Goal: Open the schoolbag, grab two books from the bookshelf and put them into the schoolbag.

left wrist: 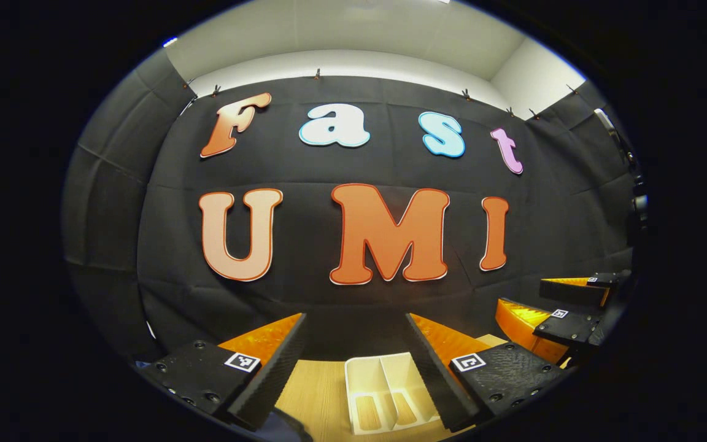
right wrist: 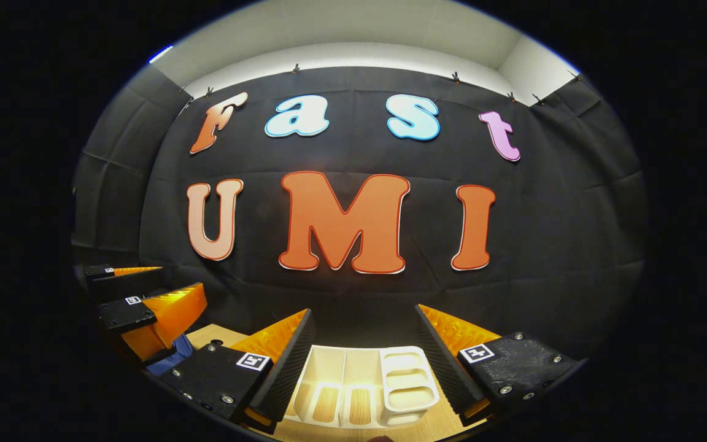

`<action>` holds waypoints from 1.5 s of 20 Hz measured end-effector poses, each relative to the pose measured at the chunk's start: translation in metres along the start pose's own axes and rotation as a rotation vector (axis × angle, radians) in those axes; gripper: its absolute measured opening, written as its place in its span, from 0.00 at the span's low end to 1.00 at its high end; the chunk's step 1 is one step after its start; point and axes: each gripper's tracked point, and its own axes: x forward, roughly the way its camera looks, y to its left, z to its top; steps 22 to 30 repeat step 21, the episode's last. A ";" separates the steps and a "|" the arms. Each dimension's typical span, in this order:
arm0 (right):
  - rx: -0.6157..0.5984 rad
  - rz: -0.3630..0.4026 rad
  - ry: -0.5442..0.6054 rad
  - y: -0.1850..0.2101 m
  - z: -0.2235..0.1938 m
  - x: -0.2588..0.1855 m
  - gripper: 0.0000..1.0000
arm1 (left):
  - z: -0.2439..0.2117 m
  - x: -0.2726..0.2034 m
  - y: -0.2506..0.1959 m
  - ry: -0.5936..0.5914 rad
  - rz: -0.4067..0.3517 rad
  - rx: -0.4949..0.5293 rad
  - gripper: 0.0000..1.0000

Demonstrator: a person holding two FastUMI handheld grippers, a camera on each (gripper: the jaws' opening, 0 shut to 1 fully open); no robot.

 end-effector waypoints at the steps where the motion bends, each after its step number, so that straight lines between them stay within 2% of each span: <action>1: -0.001 -0.001 0.002 0.000 -0.002 0.001 0.96 | -0.001 0.000 -0.002 0.002 -0.002 -0.001 0.99; 2: -0.001 -0.001 0.005 -0.001 -0.003 0.001 0.96 | -0.002 0.001 -0.001 0.005 -0.003 0.001 0.97; 4: -0.005 -0.003 0.006 -0.001 -0.003 0.000 0.96 | -0.004 0.002 -0.002 0.008 -0.009 -0.004 0.99; 7: -0.015 -0.006 0.003 -0.001 -0.003 -0.001 0.96 | -0.008 0.003 -0.005 0.017 -0.016 0.000 0.97; 8: -0.018 -0.007 0.002 -0.001 -0.004 -0.002 0.96 | -0.009 0.003 -0.006 0.019 -0.016 0.000 0.99; 30: -0.025 -0.015 0.005 -0.002 -0.006 0.000 0.96 | -0.010 0.003 -0.004 0.016 -0.016 0.014 0.97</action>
